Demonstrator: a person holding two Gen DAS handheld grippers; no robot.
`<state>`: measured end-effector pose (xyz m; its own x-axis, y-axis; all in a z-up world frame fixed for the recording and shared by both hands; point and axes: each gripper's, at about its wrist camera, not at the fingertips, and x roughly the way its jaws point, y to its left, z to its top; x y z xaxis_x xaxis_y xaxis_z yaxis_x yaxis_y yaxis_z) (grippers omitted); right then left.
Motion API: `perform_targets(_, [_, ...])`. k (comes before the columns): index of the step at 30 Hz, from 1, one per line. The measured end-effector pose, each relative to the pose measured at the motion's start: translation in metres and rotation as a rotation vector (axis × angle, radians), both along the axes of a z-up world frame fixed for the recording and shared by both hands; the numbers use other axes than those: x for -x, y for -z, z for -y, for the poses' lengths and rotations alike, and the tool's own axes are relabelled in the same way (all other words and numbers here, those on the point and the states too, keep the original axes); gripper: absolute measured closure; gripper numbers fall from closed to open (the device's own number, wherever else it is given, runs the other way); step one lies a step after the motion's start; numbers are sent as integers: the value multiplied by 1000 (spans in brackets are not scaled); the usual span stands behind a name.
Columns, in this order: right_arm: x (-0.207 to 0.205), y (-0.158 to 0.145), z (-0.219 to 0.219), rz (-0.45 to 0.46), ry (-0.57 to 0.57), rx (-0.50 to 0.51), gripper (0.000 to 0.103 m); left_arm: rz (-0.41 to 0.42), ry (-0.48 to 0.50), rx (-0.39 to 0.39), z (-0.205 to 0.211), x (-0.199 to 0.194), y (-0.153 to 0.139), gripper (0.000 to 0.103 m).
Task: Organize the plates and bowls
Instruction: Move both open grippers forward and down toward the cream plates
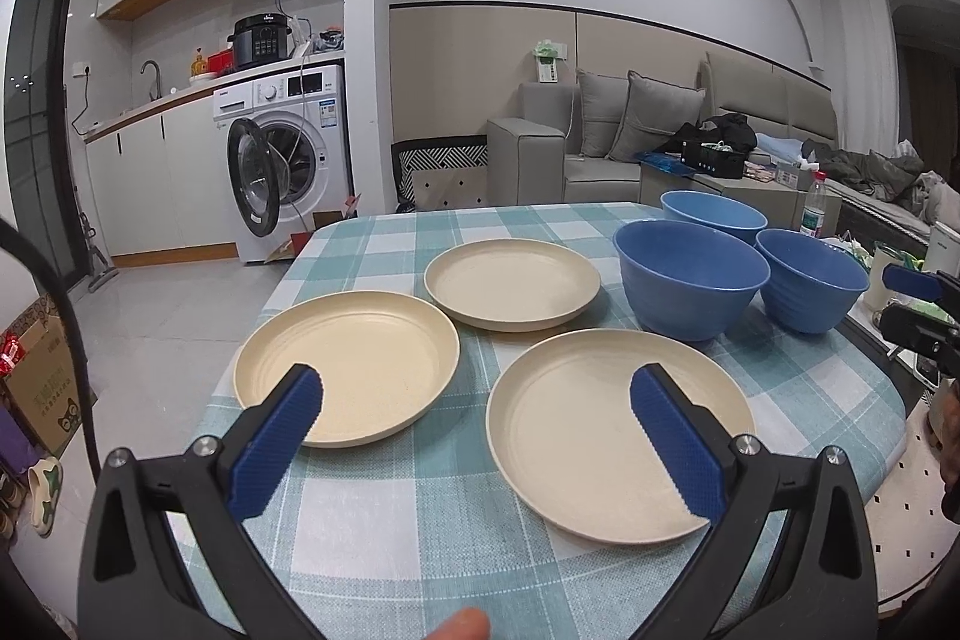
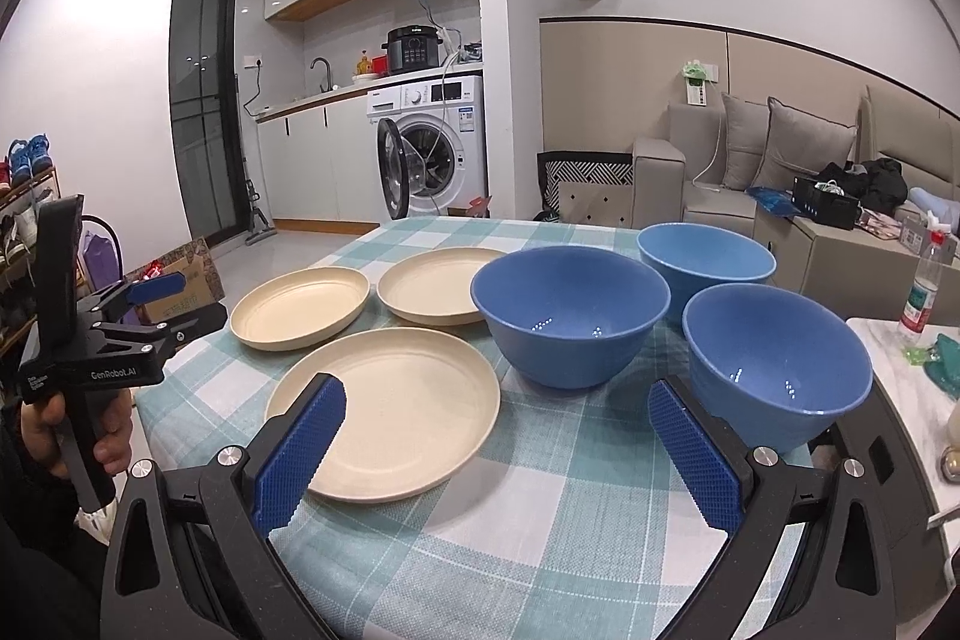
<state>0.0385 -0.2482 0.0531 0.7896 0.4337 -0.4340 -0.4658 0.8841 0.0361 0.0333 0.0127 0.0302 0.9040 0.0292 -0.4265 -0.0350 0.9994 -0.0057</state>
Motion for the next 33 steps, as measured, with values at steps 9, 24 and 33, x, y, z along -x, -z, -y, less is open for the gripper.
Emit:
perform_targets(9, [-16,-11,-3,0,1,-3,0,1,-33,2,-9,-18,-4,0])
perform_targets(24, [-49,-31,-8,-15,-8,-3,0,-20,-47,31,-20,-46,-9,0])
perform_targets(33, [-66,-47,-21,-17,-41,-12,0,-16,-57,14,-26,-62,-26,0])
